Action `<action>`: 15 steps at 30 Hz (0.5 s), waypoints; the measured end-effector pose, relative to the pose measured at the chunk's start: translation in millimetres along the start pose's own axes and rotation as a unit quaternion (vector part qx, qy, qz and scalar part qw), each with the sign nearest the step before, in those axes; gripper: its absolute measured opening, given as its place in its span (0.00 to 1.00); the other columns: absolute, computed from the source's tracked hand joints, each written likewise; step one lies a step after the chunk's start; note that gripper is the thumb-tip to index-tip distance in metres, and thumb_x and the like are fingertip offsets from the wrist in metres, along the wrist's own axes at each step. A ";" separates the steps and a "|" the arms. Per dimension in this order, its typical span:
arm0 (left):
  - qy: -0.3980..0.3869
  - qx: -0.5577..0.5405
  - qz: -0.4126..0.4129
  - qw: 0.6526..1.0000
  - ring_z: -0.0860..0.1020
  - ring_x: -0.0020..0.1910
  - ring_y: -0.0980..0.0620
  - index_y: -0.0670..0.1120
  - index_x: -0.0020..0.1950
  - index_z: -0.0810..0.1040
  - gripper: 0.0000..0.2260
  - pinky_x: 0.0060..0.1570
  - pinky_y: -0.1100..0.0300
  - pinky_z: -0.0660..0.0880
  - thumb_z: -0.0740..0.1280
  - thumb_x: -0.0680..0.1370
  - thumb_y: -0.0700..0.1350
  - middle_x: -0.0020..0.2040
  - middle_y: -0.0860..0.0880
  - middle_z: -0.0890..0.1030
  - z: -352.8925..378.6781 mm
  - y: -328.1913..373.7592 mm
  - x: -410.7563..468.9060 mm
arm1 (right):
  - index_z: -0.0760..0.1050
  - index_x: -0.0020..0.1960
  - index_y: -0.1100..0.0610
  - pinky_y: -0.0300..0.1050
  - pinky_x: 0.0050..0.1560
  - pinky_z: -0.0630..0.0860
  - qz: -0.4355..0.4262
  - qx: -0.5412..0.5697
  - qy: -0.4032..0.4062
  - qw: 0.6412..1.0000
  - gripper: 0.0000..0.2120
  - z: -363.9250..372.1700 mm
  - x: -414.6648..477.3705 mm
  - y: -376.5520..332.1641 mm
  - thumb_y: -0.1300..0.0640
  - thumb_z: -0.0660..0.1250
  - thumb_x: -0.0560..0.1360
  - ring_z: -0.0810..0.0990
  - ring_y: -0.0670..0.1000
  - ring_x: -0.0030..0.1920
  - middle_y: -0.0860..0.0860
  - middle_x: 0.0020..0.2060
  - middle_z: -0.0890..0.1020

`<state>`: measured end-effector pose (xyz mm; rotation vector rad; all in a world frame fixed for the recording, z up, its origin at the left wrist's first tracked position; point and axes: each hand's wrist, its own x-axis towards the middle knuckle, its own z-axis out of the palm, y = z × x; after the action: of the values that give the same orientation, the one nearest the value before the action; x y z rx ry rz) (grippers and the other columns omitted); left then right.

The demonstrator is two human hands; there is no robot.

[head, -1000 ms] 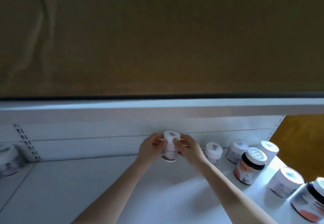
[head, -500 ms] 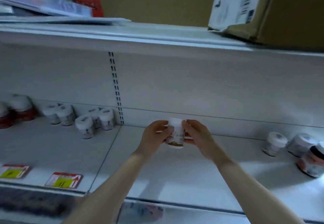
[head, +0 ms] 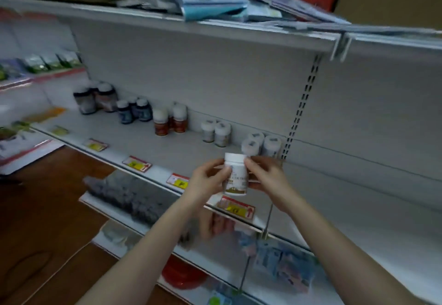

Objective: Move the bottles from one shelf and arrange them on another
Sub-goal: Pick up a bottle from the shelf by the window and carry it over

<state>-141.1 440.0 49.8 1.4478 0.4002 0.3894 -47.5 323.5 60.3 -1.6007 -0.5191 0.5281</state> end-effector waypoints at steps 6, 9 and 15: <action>0.083 0.006 -0.003 0.997 0.78 0.45 0.49 0.45 0.55 0.77 0.08 0.49 0.53 0.75 0.63 0.77 0.41 0.46 0.45 0.80 -87.9 -1.9 8.6 | 0.74 0.48 0.54 0.37 0.36 0.77 0.012 -0.003 -0.080 0.997 0.04 82.6 47.5 -0.7 0.54 0.64 0.75 0.80 0.47 0.39 0.50 0.42 0.80; 0.092 0.012 -0.005 0.996 0.78 0.44 0.50 0.42 0.58 0.76 0.11 0.44 0.58 0.75 0.63 0.77 0.43 0.46 0.46 0.80 -120.9 -2.6 31.9 | 0.74 0.56 0.60 0.40 0.39 0.79 0.014 -0.015 -0.111 0.994 0.13 109.8 80.0 -2.2 0.53 0.65 0.75 0.81 0.50 0.41 0.53 0.45 0.81; 0.064 -0.001 -0.036 0.997 0.80 0.42 0.55 0.42 0.60 0.72 0.13 0.34 0.70 0.77 0.62 0.78 0.46 0.49 0.46 0.80 -157.6 8.9 83.8 | 0.74 0.55 0.55 0.44 0.47 0.81 0.010 -0.026 -0.125 0.992 0.12 134.7 138.0 -10.6 0.50 0.65 0.75 0.83 0.51 0.47 0.53 0.48 0.81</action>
<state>-145.0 618.5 43.6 1.4062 0.5536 0.4244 -21.2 514.7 54.6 -1.5989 -0.7082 0.7409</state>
